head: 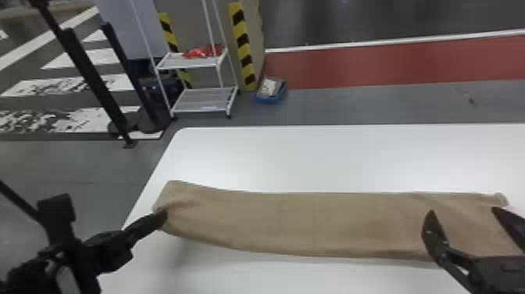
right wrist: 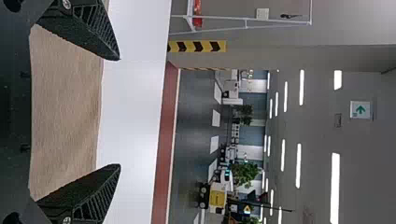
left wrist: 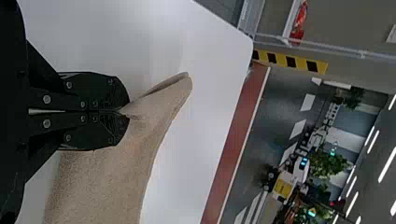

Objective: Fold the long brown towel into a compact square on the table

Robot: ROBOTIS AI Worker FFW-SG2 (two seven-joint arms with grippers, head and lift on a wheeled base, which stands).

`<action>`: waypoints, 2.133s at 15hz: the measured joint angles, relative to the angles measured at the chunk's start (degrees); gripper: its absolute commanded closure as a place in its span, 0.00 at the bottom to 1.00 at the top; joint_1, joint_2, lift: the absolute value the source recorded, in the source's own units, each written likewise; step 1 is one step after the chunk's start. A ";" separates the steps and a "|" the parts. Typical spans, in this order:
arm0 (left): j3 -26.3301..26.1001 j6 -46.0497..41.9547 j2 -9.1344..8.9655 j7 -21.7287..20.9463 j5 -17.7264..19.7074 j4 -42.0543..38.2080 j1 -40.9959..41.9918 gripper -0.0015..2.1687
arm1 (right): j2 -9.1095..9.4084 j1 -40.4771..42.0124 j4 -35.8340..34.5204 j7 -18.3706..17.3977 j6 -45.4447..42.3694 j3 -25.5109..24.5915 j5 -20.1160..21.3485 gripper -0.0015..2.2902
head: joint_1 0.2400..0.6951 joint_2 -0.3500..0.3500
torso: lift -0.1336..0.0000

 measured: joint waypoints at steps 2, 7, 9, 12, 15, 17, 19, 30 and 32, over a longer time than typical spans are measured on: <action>3.57 4.92 0.36 -0.03 0.62 -0.34 -2.03 0.99 | 0.01 0.06 -0.42 0.00 0.46 -2.79 -1.75 0.02 | 1.00 0.92 | 0.07; -7.93 20.66 -0.84 7.42 0.19 -16.47 -2.89 0.99 | 0.00 0.15 -1.39 0.01 2.12 -11.14 -7.43 0.02 | 1.00 0.57 | 0.07; -21.31 25.27 -1.49 11.90 -4.80 -22.11 -3.67 0.99 | 0.00 0.07 -1.45 0.01 2.78 -13.37 -9.41 0.02 | 1.00 0.39 | 0.07; -43.44 30.53 -2.25 18.56 -18.12 -23.41 -9.51 0.99 | 0.00 -0.45 -1.04 0.04 3.58 -14.71 -12.04 0.02 | 1.00 0.18 | 0.07; -56.44 32.24 -2.30 24.16 -25.07 -18.87 -13.63 0.99 | -0.13 -1.76 0.14 0.09 4.99 -14.73 -13.91 0.02 | 1.00 0.11 | 0.07; -63.23 32.03 -2.30 28.66 -27.06 -14.39 -15.59 0.99 | -1.64 -2.17 1.13 0.09 5.09 -14.90 -15.49 0.02 | 1.00 0.06 | 0.07; -68.01 29.88 -2.31 31.16 -27.42 -10.27 -16.73 0.85 | -2.75 -2.55 2.05 0.09 5.09 -15.20 -16.35 0.02 | 1.00 0.01 | 0.07; -69.13 15.75 -2.31 30.50 -26.90 -6.12 -10.57 0.02 | -3.25 -6.15 3.72 1.05 7.28 -11.16 -17.02 0.02 | 1.00 0.00 | 0.07; -62.19 8.43 -2.31 30.29 -25.66 -7.63 -5.93 0.01 | -3.11 -7.41 3.80 2.21 7.36 -7.07 -15.72 0.02 | 1.00 0.13 | 0.07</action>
